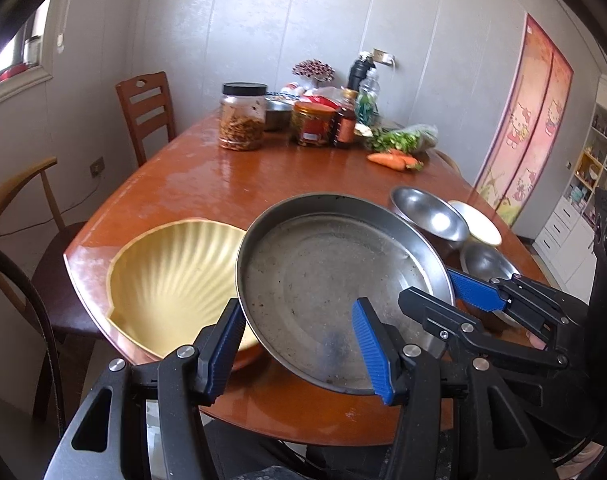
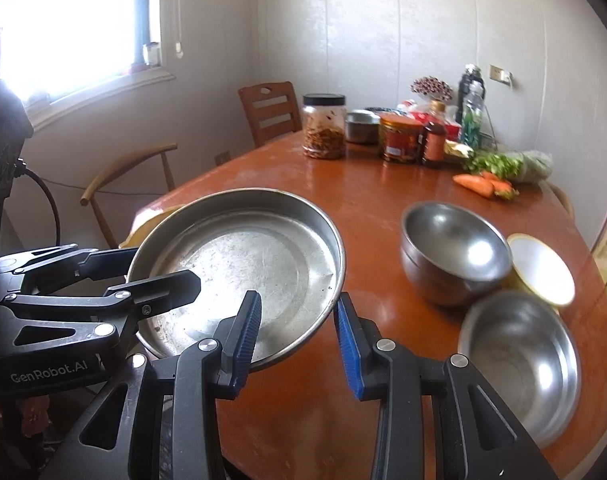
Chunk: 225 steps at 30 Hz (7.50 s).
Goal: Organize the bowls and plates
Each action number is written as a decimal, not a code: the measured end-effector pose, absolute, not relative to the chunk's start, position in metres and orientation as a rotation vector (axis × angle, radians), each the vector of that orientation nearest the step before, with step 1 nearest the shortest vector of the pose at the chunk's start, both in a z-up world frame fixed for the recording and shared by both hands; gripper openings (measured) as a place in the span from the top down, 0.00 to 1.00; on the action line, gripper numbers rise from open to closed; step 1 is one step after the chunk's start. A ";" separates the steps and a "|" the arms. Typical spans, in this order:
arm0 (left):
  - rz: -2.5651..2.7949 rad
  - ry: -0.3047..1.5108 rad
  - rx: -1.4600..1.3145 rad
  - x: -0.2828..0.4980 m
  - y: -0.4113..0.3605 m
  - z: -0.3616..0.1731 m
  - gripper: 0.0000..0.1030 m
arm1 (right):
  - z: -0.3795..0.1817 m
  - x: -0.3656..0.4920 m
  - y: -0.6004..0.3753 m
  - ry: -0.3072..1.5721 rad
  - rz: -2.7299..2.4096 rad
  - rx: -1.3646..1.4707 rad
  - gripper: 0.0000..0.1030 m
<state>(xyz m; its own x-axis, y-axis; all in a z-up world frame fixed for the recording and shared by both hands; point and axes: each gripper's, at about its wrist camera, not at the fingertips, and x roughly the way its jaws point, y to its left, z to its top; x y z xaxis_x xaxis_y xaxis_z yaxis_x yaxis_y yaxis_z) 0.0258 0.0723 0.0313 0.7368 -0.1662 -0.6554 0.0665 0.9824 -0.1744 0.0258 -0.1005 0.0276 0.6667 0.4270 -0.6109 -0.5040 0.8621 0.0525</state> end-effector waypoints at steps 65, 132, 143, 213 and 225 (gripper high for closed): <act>0.006 0.784 -0.104 0.070 0.160 -0.002 0.47 | -0.004 0.093 0.014 0.730 0.616 -0.223 0.62; -0.135 0.736 0.075 0.052 -0.045 0.053 0.37 | 0.052 0.024 -0.219 0.549 0.331 -0.004 0.32; -0.204 0.753 0.093 0.068 -0.087 0.045 0.37 | 0.042 0.025 -0.286 0.581 0.191 0.057 0.28; -0.345 0.905 -0.018 0.070 -0.059 -0.020 0.50 | -0.013 0.036 -0.227 0.772 0.344 -0.057 0.55; -0.332 0.910 -0.017 0.077 -0.055 -0.023 0.47 | -0.013 0.043 -0.230 0.785 0.358 -0.024 0.55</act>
<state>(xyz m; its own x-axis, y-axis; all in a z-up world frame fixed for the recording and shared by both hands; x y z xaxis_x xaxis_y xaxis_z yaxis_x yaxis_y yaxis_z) 0.0770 -0.0549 -0.0230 0.5667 -0.2897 -0.7713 0.2750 0.9490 -0.1543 0.0428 -0.2301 -0.0131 0.6503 0.3068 -0.6950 -0.3242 0.9394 0.1113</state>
